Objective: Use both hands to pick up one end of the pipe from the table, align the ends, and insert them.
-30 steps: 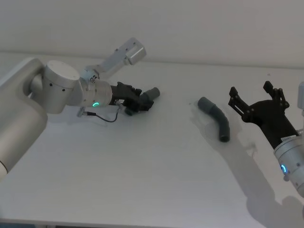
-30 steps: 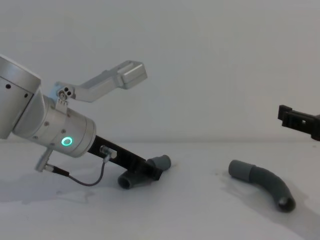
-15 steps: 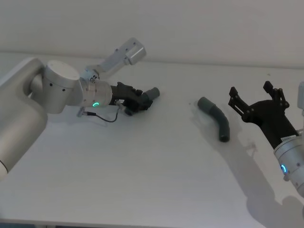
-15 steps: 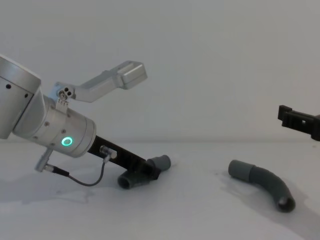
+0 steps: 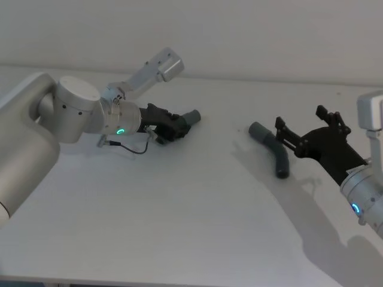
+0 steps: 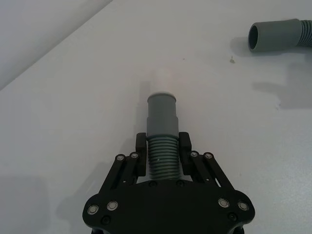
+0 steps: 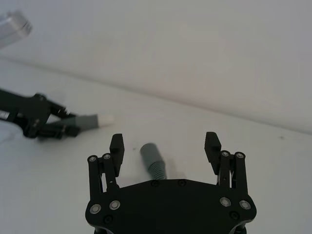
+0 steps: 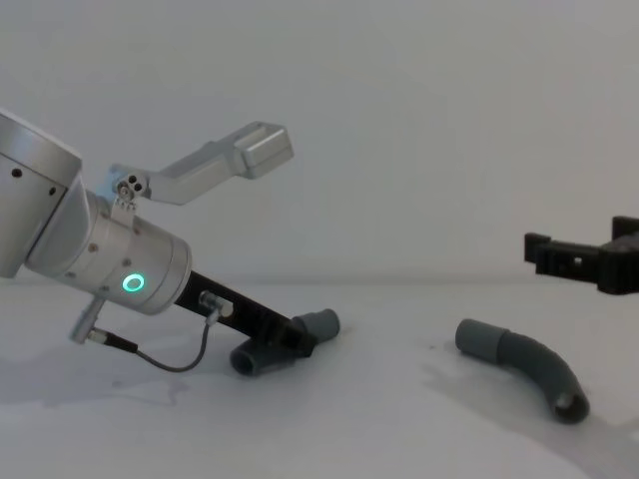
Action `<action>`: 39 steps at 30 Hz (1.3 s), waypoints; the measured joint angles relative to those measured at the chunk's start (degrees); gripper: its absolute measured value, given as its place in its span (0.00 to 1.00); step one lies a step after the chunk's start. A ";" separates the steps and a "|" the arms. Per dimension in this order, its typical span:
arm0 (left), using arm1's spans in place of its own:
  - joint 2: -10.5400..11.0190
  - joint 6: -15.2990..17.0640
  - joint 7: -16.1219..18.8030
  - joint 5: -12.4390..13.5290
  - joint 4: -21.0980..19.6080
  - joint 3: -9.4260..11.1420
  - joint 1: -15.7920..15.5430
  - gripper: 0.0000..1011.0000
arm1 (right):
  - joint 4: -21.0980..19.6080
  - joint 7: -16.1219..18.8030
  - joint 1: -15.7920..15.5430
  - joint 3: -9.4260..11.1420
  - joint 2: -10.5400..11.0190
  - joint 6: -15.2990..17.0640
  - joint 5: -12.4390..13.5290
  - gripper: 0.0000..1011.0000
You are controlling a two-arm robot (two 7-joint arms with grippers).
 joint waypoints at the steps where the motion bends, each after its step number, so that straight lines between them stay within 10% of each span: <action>1: 0.00 0.00 0.00 0.00 0.00 0.00 0.00 0.39 | -0.06 0.26 0.14 -0.11 0.15 0.67 -0.03 0.99; 21: 0.00 0.00 0.01 0.00 0.00 0.00 0.00 0.34 | 0.06 5.20 6.22 -2.16 2.04 20.30 1.09 0.99; 39: 0.01 -0.01 0.00 0.01 0.00 0.01 0.00 0.34 | 3.87 5.69 9.34 -1.87 -0.09 26.40 1.75 0.99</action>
